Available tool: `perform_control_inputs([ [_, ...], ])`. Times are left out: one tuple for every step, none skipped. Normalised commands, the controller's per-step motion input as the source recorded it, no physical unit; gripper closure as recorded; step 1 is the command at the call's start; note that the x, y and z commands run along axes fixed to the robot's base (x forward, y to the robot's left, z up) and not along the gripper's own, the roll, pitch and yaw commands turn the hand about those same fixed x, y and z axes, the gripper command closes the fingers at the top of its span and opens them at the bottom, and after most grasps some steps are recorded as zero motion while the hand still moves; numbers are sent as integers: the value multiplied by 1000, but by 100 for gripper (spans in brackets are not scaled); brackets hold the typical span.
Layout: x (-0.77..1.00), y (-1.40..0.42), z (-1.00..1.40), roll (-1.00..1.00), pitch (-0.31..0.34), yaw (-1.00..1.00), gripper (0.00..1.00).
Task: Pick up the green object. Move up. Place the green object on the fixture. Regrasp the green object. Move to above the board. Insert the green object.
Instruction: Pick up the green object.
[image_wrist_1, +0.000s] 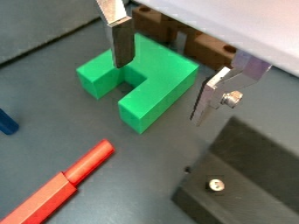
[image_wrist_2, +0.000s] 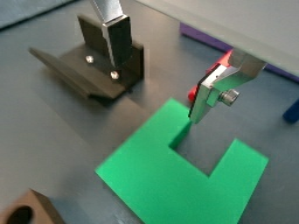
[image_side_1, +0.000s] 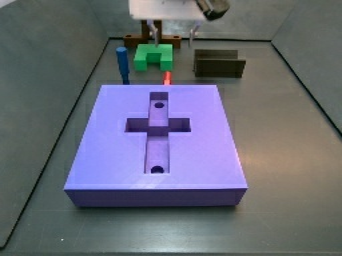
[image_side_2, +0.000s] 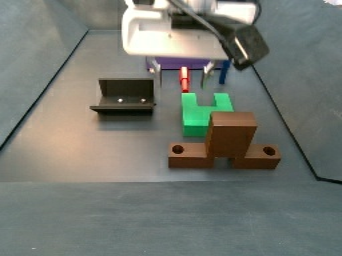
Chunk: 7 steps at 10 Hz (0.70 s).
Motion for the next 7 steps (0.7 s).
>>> perform_control_inputs([
  [-94, 0, -491, -120, -333, 0, 0],
  [-29, 0, -451, -134, -310, 0, 0],
  [-11, 0, -409, -157, -296, 0, 0],
  [0, 0, -297, -143, -269, 0, 0],
  [23, -80, -126, -106, -180, 0, 0],
  [17, -129, -3, -79, -139, 40, 0],
  [17, -100, -66, -69, -137, 103, 0],
])
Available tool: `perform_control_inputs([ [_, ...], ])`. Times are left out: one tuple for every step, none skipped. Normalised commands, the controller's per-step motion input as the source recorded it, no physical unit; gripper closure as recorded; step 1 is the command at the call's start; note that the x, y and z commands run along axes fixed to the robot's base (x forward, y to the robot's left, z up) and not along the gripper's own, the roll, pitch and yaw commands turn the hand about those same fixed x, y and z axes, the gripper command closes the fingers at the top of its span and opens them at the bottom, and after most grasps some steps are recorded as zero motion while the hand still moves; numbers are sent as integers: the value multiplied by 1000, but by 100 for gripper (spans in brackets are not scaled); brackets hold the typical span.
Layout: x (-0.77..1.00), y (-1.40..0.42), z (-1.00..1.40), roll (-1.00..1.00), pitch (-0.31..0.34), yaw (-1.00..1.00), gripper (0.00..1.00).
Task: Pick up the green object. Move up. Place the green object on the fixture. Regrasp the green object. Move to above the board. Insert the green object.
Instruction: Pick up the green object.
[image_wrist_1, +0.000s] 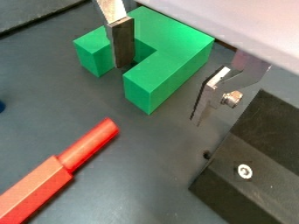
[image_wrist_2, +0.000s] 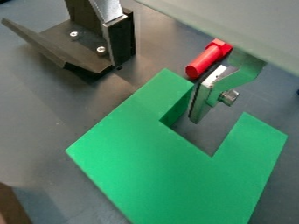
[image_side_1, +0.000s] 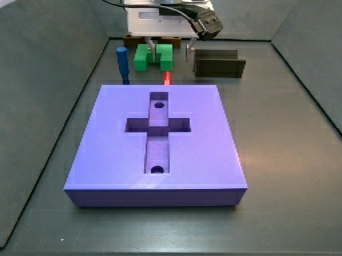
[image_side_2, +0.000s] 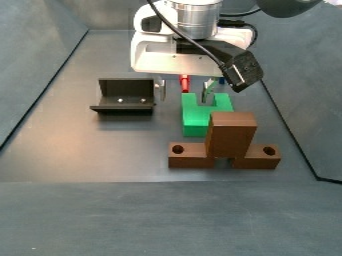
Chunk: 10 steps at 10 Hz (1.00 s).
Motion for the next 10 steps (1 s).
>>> perform_control_inputs([
  [0, -29, -194, -43, -141, 83, 0],
  [-11, 0, -220, -29, -134, 71, 0],
  [-9, 0, -169, 0, -94, 100, 0],
  [0, 0, -229, 0, -87, 100, 0],
  [0, 0, -169, 0, -34, 66, 0],
  [0, 0, -211, 11, -19, 57, 0],
  [0, 0, -240, 24, -20, 60, 0],
  [0, 0, -143, 37, 0, 6, 0],
  [0, 0, 0, 0, 13, 0, 0],
  [0, 0, 0, 0, 0, 0, 0],
])
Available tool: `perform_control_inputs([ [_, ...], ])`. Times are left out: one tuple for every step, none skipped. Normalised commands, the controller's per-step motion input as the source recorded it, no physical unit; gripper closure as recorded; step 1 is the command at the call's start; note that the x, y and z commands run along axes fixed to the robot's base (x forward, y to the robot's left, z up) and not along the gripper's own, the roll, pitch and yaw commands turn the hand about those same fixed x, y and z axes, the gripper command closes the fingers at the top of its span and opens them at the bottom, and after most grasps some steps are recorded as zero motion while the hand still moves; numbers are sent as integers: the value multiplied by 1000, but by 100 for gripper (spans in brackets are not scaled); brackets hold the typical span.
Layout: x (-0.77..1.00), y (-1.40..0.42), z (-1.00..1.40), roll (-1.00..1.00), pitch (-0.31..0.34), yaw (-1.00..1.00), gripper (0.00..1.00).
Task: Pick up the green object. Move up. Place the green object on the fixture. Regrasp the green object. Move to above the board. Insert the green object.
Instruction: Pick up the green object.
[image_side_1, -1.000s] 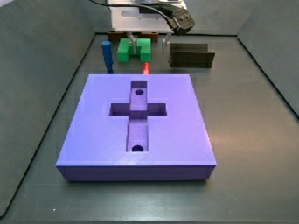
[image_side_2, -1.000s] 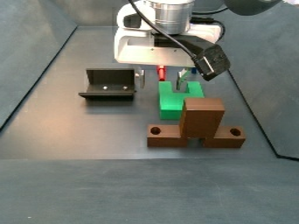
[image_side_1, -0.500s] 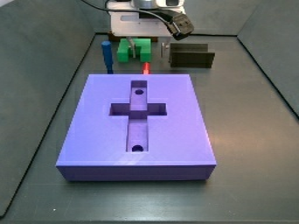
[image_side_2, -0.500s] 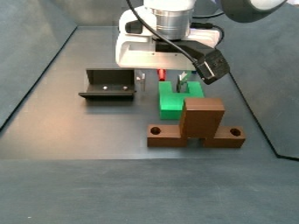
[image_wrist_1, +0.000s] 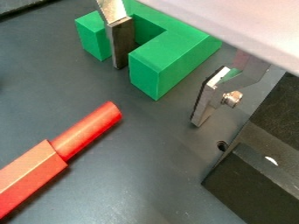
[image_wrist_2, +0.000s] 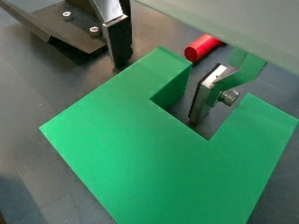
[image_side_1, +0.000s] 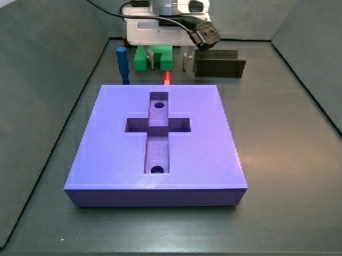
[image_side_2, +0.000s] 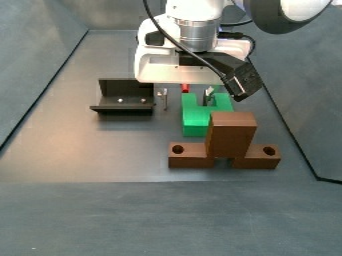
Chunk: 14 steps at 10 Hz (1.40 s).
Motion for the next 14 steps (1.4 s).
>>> perform_control_inputs([
  [0, 0, 0, 0, 0, 0, 100],
  [0, 0, 0, 0, 0, 0, 100],
  [0, 0, 0, 0, 0, 0, 100],
  [0, 0, 0, 0, 0, 0, 100],
  [0, 0, 0, 0, 0, 0, 100],
  [0, 0, 0, 0, 0, 0, 100],
  [0, 0, 0, 0, 0, 0, 100],
  [0, 0, 0, 0, 0, 0, 100],
  [0, 0, 0, 0, 0, 0, 100],
  [0, 0, 0, 0, 0, 0, 100],
  [0, 0, 0, 0, 0, 0, 100],
  [0, 0, 0, 0, 0, 0, 100],
  [0, 0, 0, 0, 0, 0, 100],
  [0, 0, 0, 0, 0, 0, 100],
])
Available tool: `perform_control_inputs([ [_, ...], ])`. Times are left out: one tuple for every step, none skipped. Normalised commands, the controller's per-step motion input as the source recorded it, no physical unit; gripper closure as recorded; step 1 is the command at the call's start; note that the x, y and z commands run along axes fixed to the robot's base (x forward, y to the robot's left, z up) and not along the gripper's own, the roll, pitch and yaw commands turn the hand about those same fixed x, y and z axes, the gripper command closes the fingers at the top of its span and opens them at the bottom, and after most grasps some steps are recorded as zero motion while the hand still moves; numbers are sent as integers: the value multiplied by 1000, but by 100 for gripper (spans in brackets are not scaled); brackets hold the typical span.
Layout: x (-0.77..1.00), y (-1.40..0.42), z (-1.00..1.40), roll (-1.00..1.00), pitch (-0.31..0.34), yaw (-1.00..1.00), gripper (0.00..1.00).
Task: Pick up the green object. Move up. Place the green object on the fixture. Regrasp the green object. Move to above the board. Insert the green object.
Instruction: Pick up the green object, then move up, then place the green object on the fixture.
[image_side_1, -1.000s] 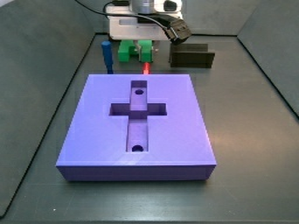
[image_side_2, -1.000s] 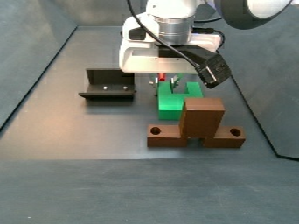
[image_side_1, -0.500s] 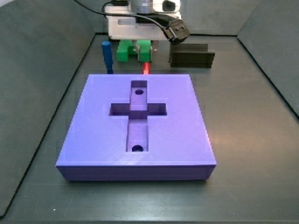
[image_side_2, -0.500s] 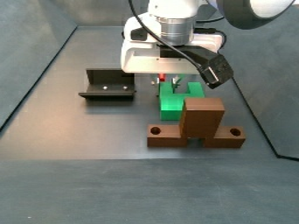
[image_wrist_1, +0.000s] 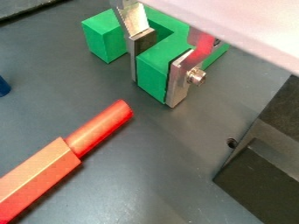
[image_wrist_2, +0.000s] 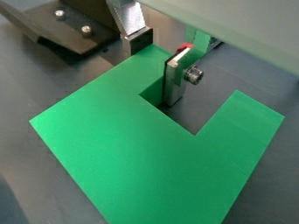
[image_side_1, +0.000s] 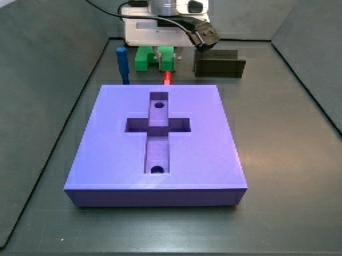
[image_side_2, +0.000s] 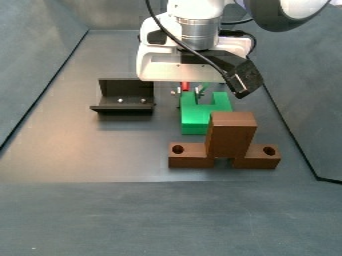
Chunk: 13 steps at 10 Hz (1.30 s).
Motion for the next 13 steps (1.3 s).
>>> perform_control_inputs([
  [0, 0, 0, 0, 0, 0, 100],
  [0, 0, 0, 0, 0, 0, 100],
  [0, 0, 833, 0, 0, 0, 100],
  [-22, 35, 815, 5, 13, 22, 100],
  [-62, 18, 537, 4, 37, 24, 100],
  [-36, 15, 334, 7, 17, 20, 100],
  [74, -20, 0, 0, 0, 0, 100],
  [169, 97, 9, -749, -20, -43, 100],
  [220, 71, 226, -989, -89, -74, 100],
  [437, 0, 400, -1000, -9, -77, 100],
  [523, 0, 403, -1000, 0, -71, 100],
  [620, 0, 426, -1000, 0, -120, 100],
  [746, 0, 400, -1000, 69, -151, 100],
])
